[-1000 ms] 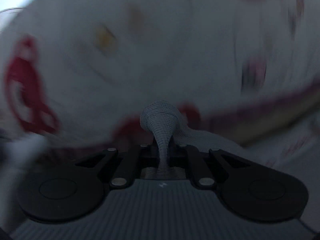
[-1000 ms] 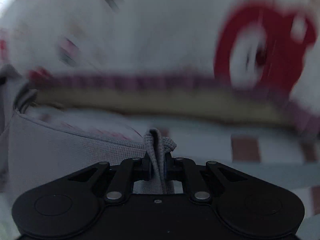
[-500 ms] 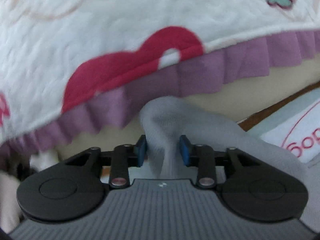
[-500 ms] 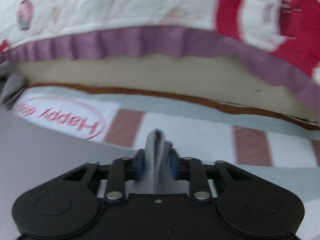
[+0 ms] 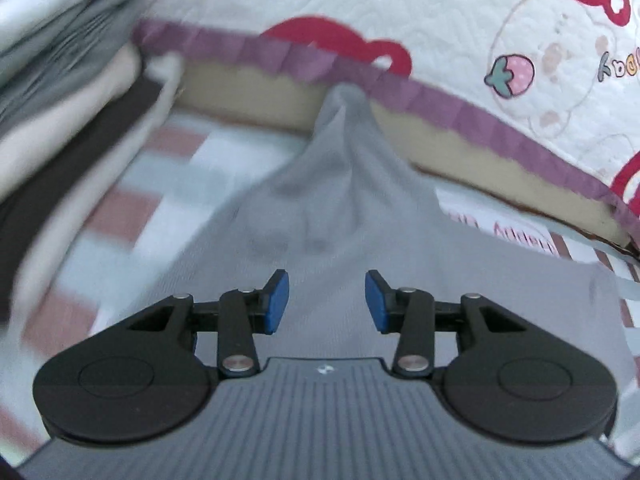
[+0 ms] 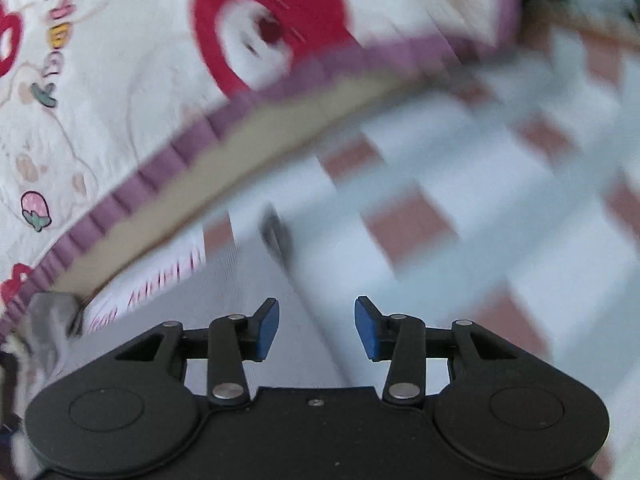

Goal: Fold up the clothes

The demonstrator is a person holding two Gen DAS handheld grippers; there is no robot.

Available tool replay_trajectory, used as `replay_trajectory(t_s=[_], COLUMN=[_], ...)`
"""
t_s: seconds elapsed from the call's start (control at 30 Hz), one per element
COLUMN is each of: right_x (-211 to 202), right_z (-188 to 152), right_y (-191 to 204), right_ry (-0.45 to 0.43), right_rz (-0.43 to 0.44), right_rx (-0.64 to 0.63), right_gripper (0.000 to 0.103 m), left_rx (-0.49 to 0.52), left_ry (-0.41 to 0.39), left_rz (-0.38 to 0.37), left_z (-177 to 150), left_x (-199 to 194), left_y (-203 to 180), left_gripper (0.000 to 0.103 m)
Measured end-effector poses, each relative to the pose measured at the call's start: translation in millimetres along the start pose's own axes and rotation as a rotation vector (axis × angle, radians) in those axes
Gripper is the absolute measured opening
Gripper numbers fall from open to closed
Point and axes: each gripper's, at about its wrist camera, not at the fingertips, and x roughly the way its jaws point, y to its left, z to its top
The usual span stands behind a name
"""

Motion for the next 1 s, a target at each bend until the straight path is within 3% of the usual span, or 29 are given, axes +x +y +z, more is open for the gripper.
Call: replay_trajectory(t_s=[0.13,0.17,0.23,0.33,0.43,0.53,0.6,0.73,0.9,0.97,1.0], right_x=[3.1,7.2,15.3,23.9,31.2,29.6,28.7,30.6,35.8,37.9,39.3], right_z=[-44.3,-49.1,-58.9,-63.1,-69.0,-82.1,-88.8,-91.7,-87.3,-85.6,-84.4], right_y=[-37.2,-36.5,-35.0,-22.9,-13.1,-6.4,-0.6,3.8,1.3,0.3,0.9], right_ry=[0.123,0.123,0.124,0.061,-0.050,-0.150,-0.172,-0.194,-0.239,-0.257,-0.265], right_rz=[0.068,0.080,0.104,0.112,0.124,0.118,0.112,0.114,0.123,0.127,0.126], right_rx=[0.238,0.254,0.286,0.249,0.242,0.252,0.222,0.178,0.163,0.157,0.155], right_gripper=[0.051,0.051,0.052,0.057,0.063,0.063,0.063,0.063,0.065,0.065,0.060], left_rx=[-0.051,-0.089,-0.226,-0.475,-0.601,-0.698,-0.768,-0.766,-0.797,-0.827,-0.842], left_ry=[0.039,0.047,0.088,0.129,0.125,0.089,0.053,-0.085,-0.216,-0.241,-0.246], left_rz=[0.037,0.042,-0.019,-0.142,-0.156,-0.115,-0.082,0.055,0.126,0.123,0.101], left_z=[-33.9,-41.7,-58.7,-84.8,-101.1,-108.3,-112.5,-111.4,-101.6,-95.2,-91.7], left_x=[-38.3,-45.7,-53.9,-53.9,-47.4,-39.1,-33.9,-28.7,-17.7,-11.8,-9.7], left_y=[3.8,9.2,26.7,54.8,66.8,71.2,73.5,69.4,73.7,79.3,83.5], left_gripper=[0.041,0.043,0.045,0.045,0.048,0.052,0.053,0.055,0.062,0.060,0.048])
